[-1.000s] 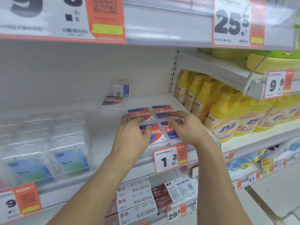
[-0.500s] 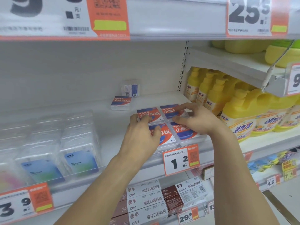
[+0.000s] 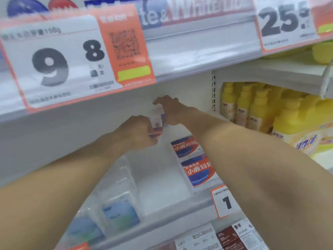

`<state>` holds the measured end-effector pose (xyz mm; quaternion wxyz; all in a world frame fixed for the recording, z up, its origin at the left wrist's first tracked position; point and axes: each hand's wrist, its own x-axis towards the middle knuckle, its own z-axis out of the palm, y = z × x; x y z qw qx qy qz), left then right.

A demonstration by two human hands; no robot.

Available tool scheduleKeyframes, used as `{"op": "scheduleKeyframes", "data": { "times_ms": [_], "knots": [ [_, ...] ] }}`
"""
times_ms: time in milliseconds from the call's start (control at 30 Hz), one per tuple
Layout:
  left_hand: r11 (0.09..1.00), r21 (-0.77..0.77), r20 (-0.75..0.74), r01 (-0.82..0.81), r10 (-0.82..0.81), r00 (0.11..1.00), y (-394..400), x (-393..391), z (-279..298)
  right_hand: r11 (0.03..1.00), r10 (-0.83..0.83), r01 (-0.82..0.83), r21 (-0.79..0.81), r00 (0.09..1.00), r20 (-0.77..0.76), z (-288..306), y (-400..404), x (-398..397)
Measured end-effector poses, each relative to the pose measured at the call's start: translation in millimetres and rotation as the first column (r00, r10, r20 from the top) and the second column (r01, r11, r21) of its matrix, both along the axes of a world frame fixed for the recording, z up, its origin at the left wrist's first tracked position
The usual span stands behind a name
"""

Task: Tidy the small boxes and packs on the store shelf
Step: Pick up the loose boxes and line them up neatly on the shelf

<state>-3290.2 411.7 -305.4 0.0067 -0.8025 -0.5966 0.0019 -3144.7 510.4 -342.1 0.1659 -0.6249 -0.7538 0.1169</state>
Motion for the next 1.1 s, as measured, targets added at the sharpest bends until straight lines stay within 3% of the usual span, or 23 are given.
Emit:
{"op": "scheduleKeyframes", "data": {
  "times_ms": [67,167,233,333,433,567,700,800,900,933,1033,1100],
  "knots": [
    [0.995,-0.086,-0.039,-0.048,0.045,0.998,12,-14,-5,1.0,0.007,-0.007,-0.024,1.0,-0.004,-11,15,1],
    [0.979,-0.166,-0.021,-0.118,0.116,0.993,31,-25,-7,0.999,-0.034,0.028,0.041,0.985,0.17,-17,22,6],
    [0.97,-0.195,-0.024,-0.143,0.141,0.99,43,-24,-10,0.992,-0.079,0.058,0.109,0.976,0.205,-11,14,15],
    [0.954,-0.258,0.05,-0.153,0.171,0.984,65,-14,-11,0.978,-0.131,0.137,0.156,0.99,-0.052,10,-15,37],
    [0.924,-0.328,0.087,-0.198,0.238,0.967,80,5,-14,0.975,-0.141,0.203,0.095,0.886,-0.442,25,-48,66],
    [0.885,-0.398,-0.004,-0.242,0.262,0.965,83,29,-27,0.962,-0.154,0.25,0.113,0.833,-0.532,29,-97,94],
    [0.915,-0.324,0.029,-0.24,0.264,0.964,85,32,-40,0.972,-0.116,0.217,0.085,0.765,-0.634,27,-135,103],
    [0.943,-0.244,0.171,-0.228,0.273,0.947,81,33,-26,0.966,-0.127,0.255,0.032,0.582,-0.803,26,-149,104],
    [0.954,-0.204,0.435,-0.219,0.288,0.853,69,43,-2,0.914,-0.201,0.405,0.009,0.472,-0.858,27,-161,109],
    [0.957,-0.221,0.516,-0.19,0.28,0.81,63,46,3,0.897,-0.216,0.44,-0.024,0.391,-0.895,26,-166,111],
    [0.956,-0.284,0.677,-0.068,0.25,0.692,28,59,15,0.898,-0.153,0.42,-0.128,0.026,-0.988,21,-181,115],
    [0.952,-0.306,0.715,0.018,0.217,0.665,0,68,16,0.892,-0.157,0.418,-0.175,-0.077,-0.985,14,-191,116]
  ]
}}
